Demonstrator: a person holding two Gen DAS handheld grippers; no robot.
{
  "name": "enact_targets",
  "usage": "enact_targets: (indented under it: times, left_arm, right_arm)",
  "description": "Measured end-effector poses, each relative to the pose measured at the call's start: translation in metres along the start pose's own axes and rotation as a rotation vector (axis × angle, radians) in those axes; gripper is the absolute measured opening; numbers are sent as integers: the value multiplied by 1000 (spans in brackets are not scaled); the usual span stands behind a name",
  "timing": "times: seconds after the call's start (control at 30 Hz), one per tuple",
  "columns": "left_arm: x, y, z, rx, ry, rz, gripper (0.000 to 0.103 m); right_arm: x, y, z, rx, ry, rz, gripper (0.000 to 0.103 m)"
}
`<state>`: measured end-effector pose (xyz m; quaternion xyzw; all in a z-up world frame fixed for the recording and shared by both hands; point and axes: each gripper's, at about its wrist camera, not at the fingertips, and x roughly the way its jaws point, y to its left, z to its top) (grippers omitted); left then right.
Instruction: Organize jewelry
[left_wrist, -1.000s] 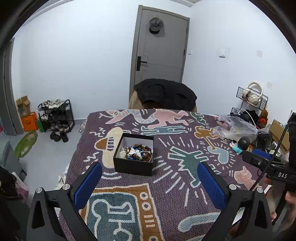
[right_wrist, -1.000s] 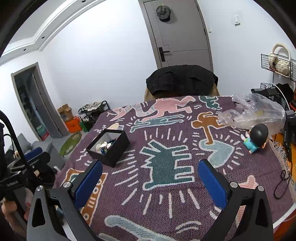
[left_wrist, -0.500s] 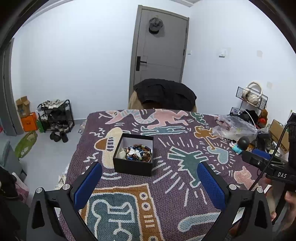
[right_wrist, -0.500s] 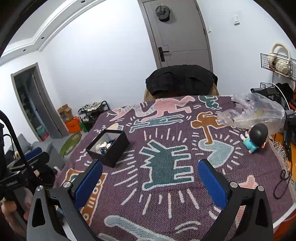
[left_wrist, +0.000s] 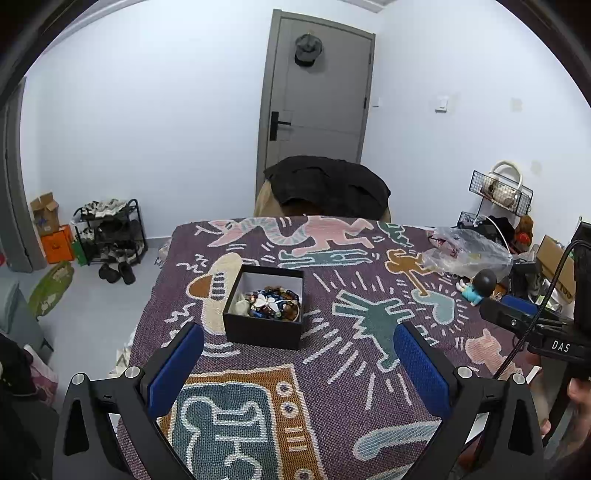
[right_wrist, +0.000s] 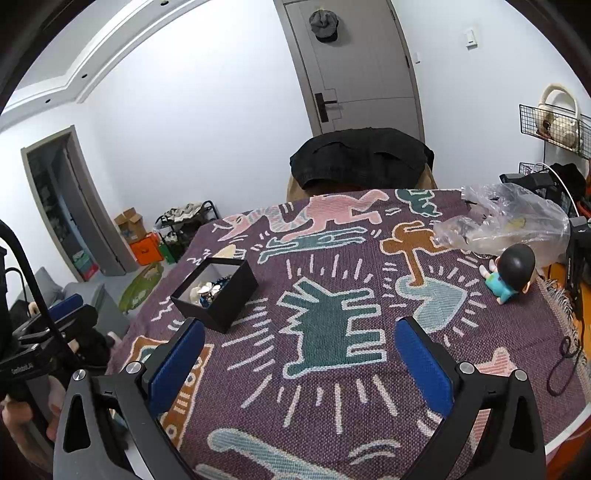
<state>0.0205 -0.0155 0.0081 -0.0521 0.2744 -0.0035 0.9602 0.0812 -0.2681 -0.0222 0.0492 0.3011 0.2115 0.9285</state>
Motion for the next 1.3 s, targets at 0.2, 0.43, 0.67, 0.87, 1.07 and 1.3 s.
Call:
enact_targets:
  times: [0.2, 0.43, 0.67, 0.87, 1.07, 1.3]
  left_arm:
    - [0, -1, -1, 3, 2, -3, 103]
    - [0, -1, -1, 2, 2, -5, 103]
    - [0, -1, -2, 4, 5, -6, 103]
    - [0, -1, -2, 4, 6, -8, 103]
    - [0, -1, -3, 6, 5, -12, 103]
    - [0, -1, -3, 5, 6, -11, 103]
  right_arm:
    - [0, -1, 0, 1, 1, 0, 103]
    - [0, -1, -2, 4, 4, -4, 103]
    - [0, -2, -2, 5, 6, -2, 103]
    - [2, -3, -3, 7, 6, -2, 103]
    - [3, -3, -5, 8, 10, -4, 103]
    - [4, -3, -5, 10, 11, -5, 103]
